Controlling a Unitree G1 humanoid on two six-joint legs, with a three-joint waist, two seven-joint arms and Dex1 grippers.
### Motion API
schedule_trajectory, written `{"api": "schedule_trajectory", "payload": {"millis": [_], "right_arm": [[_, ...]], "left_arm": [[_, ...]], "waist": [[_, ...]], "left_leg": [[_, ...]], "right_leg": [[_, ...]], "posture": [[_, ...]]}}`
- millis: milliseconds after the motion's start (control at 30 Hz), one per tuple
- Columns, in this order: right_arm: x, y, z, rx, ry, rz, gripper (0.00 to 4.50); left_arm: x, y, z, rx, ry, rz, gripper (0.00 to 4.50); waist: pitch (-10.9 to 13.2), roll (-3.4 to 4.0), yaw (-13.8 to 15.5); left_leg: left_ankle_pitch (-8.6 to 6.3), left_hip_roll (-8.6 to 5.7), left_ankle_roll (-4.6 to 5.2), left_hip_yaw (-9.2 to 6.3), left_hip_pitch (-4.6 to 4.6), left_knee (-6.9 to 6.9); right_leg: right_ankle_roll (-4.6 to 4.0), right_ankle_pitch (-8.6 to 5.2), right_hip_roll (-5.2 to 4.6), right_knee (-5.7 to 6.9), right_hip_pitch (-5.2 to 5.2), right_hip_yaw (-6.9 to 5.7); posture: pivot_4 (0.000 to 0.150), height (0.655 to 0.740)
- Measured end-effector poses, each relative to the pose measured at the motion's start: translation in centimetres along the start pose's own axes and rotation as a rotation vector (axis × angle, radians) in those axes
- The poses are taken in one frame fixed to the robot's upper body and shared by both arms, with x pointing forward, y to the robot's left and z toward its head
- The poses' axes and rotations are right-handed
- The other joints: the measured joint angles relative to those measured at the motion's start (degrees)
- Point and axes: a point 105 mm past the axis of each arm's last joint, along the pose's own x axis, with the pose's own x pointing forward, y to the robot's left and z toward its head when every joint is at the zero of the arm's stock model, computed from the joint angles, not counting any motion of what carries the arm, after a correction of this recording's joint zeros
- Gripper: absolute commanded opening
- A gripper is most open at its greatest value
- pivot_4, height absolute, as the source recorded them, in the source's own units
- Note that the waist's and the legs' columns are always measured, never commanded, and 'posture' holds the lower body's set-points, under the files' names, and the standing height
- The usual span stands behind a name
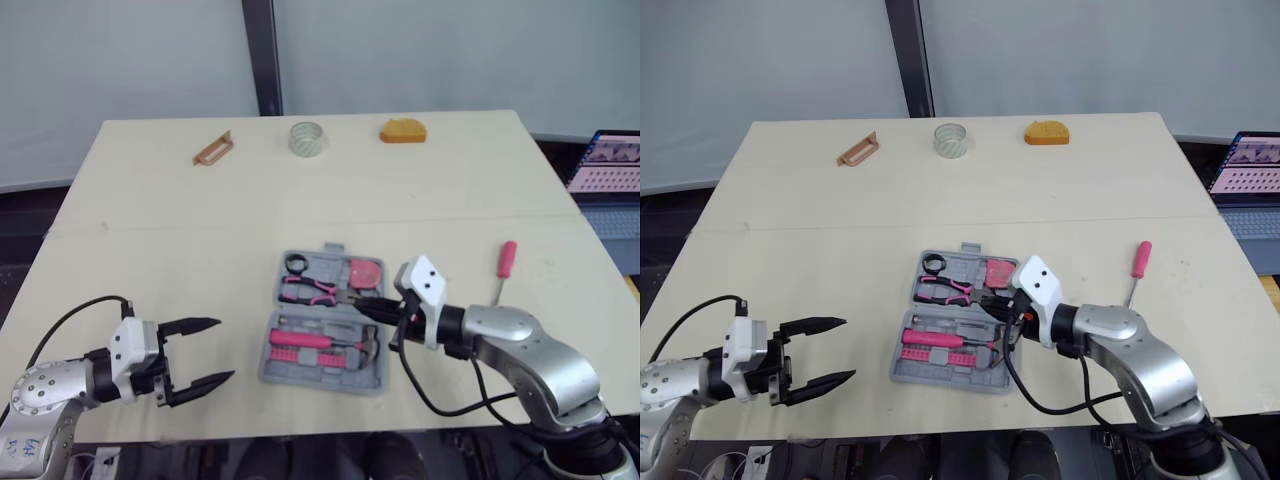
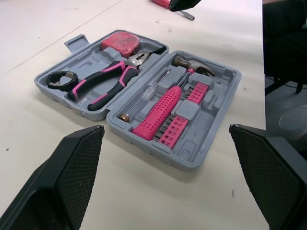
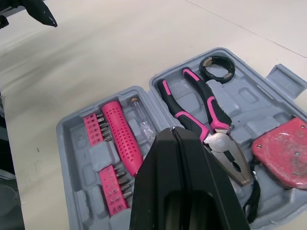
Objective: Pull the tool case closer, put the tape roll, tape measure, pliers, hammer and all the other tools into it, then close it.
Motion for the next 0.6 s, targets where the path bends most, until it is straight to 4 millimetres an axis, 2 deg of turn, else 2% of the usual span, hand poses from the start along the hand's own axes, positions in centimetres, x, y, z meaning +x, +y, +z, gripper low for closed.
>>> {"api": "schedule_trajectory", "payload": {"millis": [233,267,367,567,600], "right_arm": [[-1.9,-1.0,-0.7,-0.011,0.054,-0.083,0.01],[-2.4,-1.4,-0.8,-0.012,0.068,-0.111,0.25],[-4.2,-2.4,-1.0,-0.007,0.104,-0.189,1.26],[-6.8,-1.7,-1.7,0.032,0.162,-0.243,4.36],[-7.2,-1.6,-1.9,0.043,0.170,-0.259,4.44]], "left_arm": [[1.0,-0.1,0.2,0.003,-0.025,-0.024,4.50],[1.1,0.0,0.4,0.007,-0.029,-0.027,4.50],[1.4,0.1,0.8,0.017,-0.043,-0.040,4.50],[2.2,0.1,1.9,-0.002,-0.079,-0.123,4.50],[2.3,0.2,2.3,-0.002,-0.090,-0.133,4.50]], "waist": [[0.03,-0.05,0.25],[0.03,-0.05,0.31],[0.04,-0.06,0.58],[0.04,-0.06,1.00],[0.04,-0.06,1.24]], "left_leg": [[-0.01,0.00,0.01,0.10,-0.01,0.07],[-0.01,0.00,0.02,0.11,-0.01,0.09],[-0.03,0.00,0.04,0.14,-0.02,0.10],[-0.05,0.01,0.05,0.21,-0.01,0.10],[-0.06,0.01,0.07,0.22,-0.01,0.11]], "right_leg": [[0.00,0.00,0.00,-0.02,0.00,0.08],[0.00,0.00,0.00,-0.03,0.00,0.09],[0.00,0.00,0.00,-0.05,0.00,0.11],[0.00,0.00,0.01,-0.07,0.00,0.16],[0.00,0.00,0.01,-0.07,0.00,0.16]], "posture": [[0.150,0.7400],[0.150,0.7400],[0.150,0.7400],[0.150,0.7400],[0.150,0.7400]]}}
